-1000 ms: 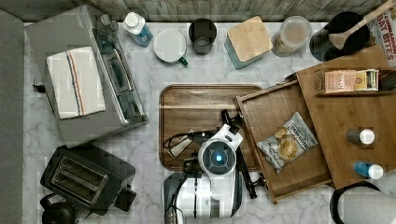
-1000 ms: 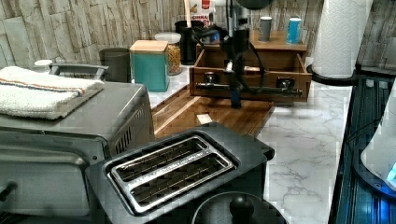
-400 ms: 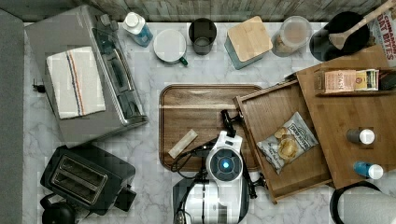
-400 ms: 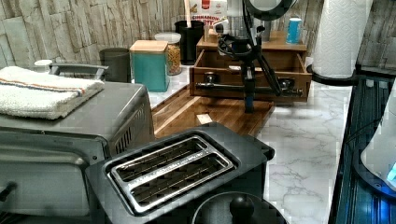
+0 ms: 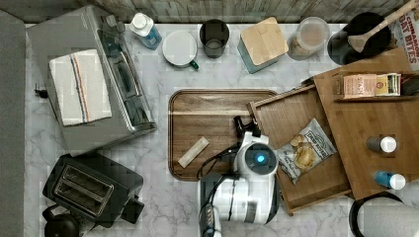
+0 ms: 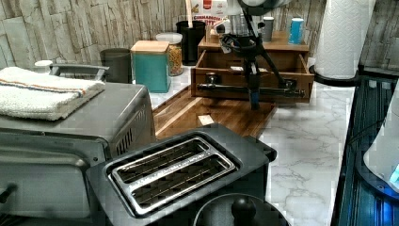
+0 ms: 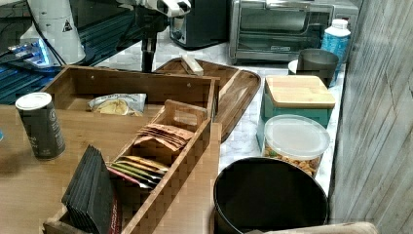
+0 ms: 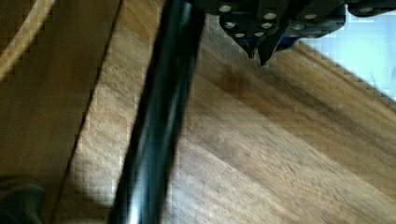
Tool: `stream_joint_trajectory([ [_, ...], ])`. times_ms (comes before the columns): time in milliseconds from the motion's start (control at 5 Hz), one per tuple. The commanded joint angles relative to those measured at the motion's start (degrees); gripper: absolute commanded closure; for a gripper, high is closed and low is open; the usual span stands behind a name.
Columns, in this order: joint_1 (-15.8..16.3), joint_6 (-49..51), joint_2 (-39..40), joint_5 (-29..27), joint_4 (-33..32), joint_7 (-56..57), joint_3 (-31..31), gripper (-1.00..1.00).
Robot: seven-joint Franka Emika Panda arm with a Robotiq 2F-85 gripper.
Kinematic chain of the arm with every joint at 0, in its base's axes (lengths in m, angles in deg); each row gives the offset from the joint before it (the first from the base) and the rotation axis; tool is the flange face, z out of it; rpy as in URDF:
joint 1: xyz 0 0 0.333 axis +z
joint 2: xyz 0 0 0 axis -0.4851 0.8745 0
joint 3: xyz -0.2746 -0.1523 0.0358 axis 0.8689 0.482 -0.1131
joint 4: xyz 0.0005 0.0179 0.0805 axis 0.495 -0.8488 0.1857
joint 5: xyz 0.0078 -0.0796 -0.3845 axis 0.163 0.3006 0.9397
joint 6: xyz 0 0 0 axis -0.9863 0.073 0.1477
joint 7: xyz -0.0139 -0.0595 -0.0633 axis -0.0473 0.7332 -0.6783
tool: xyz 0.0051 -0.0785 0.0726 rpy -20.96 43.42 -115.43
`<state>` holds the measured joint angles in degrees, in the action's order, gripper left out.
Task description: Close the drawer.
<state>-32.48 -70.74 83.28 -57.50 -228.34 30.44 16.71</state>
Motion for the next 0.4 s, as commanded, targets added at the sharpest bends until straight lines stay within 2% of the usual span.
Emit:
stream_joint_trajectory([
  [200,-4.83,0.67,0.92,-4.5,17.33,6.98,6.7,1.0],
  [400,-4.94,-1.3,3.37,-6.69,20.78,10.5,9.14,1.0],
])
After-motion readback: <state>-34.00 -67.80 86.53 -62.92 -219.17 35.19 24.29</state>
